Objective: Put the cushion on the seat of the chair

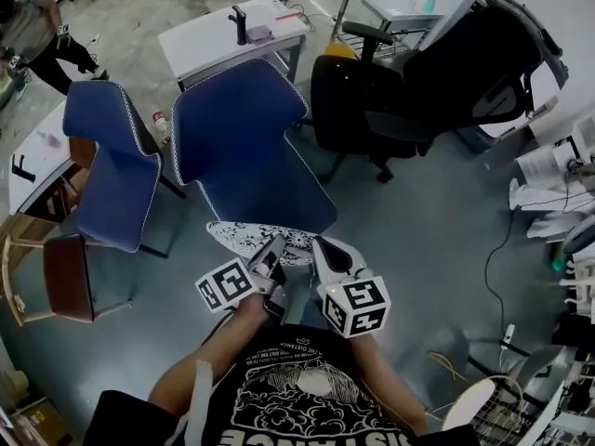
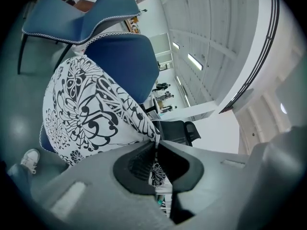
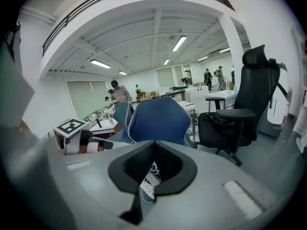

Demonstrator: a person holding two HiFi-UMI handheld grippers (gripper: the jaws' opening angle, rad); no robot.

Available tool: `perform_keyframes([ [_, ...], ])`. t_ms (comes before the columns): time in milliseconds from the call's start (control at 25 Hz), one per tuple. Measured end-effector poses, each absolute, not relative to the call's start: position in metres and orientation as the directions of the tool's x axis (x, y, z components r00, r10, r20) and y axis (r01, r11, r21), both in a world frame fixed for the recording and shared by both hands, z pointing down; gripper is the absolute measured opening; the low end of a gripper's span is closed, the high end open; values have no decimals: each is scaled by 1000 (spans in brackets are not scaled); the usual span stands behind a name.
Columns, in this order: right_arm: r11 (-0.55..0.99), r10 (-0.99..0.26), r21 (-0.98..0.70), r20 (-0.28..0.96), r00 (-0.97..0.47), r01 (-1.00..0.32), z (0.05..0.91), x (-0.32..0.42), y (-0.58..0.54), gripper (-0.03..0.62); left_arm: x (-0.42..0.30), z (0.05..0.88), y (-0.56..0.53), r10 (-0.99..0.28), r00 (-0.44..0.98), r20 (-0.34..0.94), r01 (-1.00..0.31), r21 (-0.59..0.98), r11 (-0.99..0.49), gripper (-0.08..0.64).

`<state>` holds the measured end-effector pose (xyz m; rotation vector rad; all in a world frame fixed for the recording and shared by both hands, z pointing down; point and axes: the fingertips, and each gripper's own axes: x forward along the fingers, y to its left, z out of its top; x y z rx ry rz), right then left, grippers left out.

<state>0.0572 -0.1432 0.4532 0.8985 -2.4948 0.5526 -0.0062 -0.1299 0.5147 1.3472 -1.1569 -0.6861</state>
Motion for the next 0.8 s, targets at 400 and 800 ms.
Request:
perform_keyframes([
  [400, 857, -225, -290, 532, -816, -426, 480, 22, -203, -3, -15, 538, -173, -941, 137, 310, -219, 936, 276, 20],
  [800, 893, -32, -364, 534, -845, -264, 505, 14, -260, -4, -12, 568, -229, -921, 32, 388, -228, 900, 371, 21],
])
